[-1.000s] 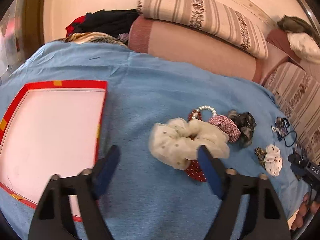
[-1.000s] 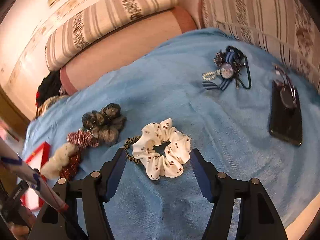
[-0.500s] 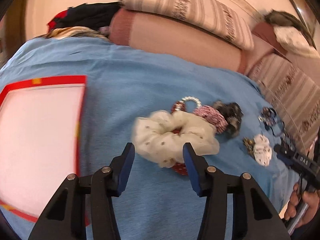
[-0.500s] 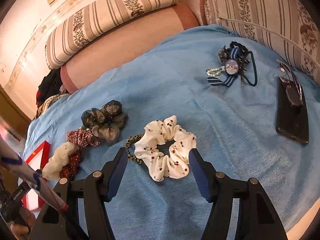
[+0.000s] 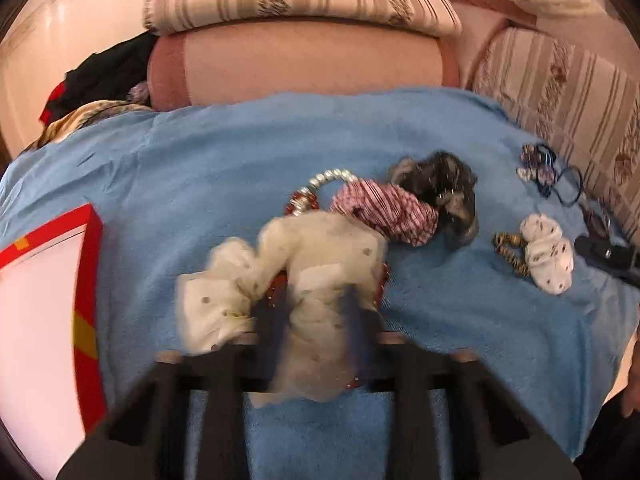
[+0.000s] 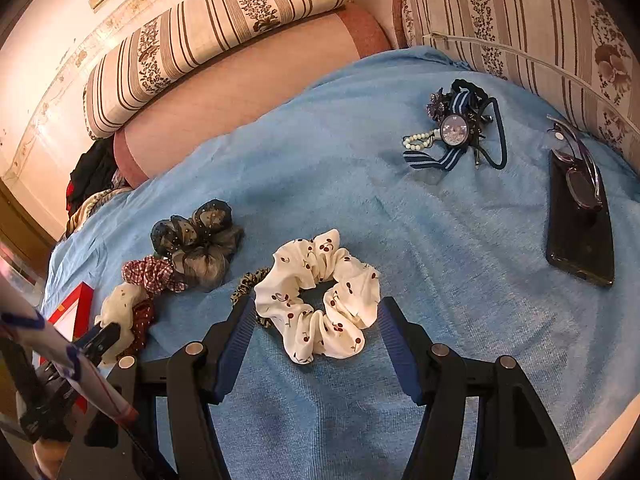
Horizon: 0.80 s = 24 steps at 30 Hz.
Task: Organize jewelry
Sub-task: 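Grasp the cream chiffon scrunchie with the left tool while the right tool grasps the white cherry scrunchie, then carry both scrunchies over the red-rimmed tray with both tools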
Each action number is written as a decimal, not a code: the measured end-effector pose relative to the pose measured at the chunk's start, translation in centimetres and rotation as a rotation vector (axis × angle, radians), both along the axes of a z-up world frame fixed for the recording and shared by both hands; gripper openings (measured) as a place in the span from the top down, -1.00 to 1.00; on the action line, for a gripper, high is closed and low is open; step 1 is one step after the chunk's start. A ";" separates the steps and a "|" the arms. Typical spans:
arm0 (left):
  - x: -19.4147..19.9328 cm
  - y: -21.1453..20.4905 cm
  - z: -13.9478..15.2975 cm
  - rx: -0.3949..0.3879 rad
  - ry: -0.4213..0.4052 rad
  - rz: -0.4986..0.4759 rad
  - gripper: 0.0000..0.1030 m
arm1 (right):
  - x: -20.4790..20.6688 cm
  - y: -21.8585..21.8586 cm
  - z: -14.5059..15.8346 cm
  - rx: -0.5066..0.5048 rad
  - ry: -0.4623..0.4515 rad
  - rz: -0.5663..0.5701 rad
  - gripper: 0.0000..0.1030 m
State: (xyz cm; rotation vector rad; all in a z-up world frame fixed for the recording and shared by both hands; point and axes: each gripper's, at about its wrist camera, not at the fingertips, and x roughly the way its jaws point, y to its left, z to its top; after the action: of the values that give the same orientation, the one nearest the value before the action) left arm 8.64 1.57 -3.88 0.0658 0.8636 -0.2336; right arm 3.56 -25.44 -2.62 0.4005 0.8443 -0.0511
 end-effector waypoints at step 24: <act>-3.4 1.5 5.7 -0.169 -0.172 -0.021 0.88 | 2.1 -0.2 -3.3 0.091 0.096 0.035 0.77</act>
State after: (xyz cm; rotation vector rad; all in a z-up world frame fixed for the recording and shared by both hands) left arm 5.25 3.04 1.79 -0.0619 0.6702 -0.3151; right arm 5.65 -25.63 -5.96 0.4713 0.9502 0.0007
